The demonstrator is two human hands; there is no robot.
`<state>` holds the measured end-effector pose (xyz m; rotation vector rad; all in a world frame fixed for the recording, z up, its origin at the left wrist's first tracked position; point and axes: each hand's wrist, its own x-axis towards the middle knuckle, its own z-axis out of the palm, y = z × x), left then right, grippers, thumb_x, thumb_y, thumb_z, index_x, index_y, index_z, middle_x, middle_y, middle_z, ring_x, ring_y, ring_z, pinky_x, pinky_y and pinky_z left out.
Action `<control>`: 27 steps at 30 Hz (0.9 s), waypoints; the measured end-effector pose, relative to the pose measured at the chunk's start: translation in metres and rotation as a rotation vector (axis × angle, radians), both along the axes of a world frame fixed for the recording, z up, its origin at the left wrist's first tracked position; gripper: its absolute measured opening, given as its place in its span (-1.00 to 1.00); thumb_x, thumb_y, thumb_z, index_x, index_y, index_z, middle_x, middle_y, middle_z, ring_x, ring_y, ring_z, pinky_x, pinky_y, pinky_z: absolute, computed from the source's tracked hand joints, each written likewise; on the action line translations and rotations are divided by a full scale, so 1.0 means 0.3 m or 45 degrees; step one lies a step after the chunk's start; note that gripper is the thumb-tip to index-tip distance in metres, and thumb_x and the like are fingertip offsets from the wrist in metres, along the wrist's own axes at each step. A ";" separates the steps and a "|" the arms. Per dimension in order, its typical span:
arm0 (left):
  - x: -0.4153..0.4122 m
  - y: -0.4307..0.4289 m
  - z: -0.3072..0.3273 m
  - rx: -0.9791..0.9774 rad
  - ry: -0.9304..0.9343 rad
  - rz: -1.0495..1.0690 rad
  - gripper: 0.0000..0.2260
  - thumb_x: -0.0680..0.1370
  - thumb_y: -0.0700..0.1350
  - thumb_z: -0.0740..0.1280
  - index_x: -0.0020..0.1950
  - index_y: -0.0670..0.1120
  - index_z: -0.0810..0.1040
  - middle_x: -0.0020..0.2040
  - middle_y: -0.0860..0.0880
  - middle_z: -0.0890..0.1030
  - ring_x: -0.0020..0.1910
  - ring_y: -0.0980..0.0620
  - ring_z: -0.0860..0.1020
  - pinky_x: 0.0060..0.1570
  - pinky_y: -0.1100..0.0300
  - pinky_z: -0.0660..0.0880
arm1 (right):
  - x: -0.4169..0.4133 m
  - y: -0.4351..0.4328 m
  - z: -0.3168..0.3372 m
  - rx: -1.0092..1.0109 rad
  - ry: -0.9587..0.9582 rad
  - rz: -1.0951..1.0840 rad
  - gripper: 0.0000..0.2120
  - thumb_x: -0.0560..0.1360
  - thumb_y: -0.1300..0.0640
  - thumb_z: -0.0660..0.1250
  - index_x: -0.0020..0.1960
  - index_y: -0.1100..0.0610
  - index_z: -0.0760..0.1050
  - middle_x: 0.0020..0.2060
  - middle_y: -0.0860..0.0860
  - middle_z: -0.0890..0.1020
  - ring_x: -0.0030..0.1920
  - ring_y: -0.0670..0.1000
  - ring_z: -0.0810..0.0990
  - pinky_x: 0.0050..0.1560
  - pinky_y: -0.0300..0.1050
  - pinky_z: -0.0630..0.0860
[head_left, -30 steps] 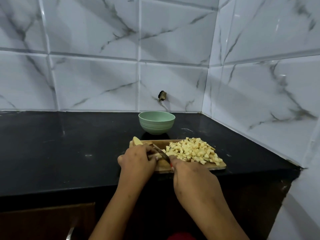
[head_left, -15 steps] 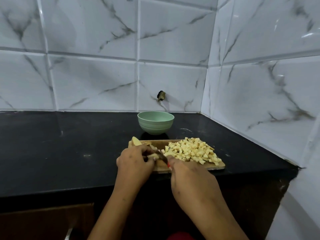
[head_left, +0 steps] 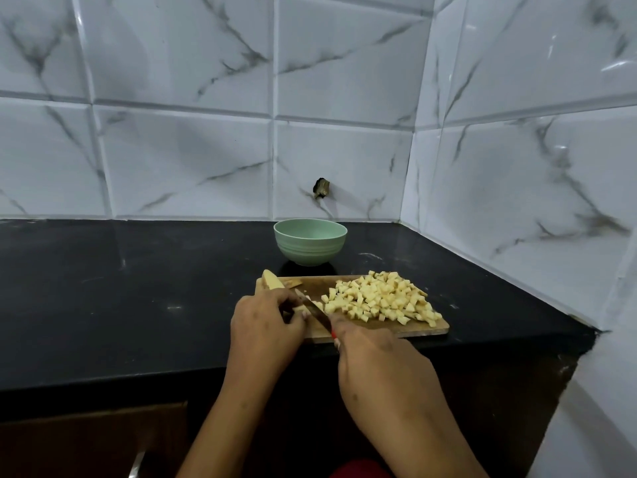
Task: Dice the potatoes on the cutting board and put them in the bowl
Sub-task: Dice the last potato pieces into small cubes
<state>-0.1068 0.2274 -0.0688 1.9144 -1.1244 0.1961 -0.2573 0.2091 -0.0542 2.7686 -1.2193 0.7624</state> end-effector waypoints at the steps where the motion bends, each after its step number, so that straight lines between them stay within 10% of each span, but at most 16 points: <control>1: -0.002 0.001 0.001 0.001 -0.006 0.012 -0.84 0.49 -0.04 0.39 0.06 0.09 0.63 -0.19 0.19 0.49 -0.02 0.12 0.44 -0.11 0.29 0.25 | 0.008 -0.003 -0.010 0.006 0.004 -0.023 -0.68 0.60 0.13 0.10 0.35 0.01 0.27 -0.20 -0.07 0.36 -0.25 -0.03 0.33 -0.44 -0.21 0.18; 27: 0.002 0.002 0.004 -0.051 0.131 -0.062 -0.95 0.45 -0.09 0.46 -0.15 0.07 0.65 -0.33 0.27 0.50 -0.18 0.26 0.51 -0.19 0.40 0.36 | 0.041 0.013 -0.017 0.094 0.073 -0.007 -0.72 0.59 0.15 0.11 0.29 0.02 0.32 -0.16 -0.05 0.39 -0.20 0.00 0.36 -0.24 -0.10 0.34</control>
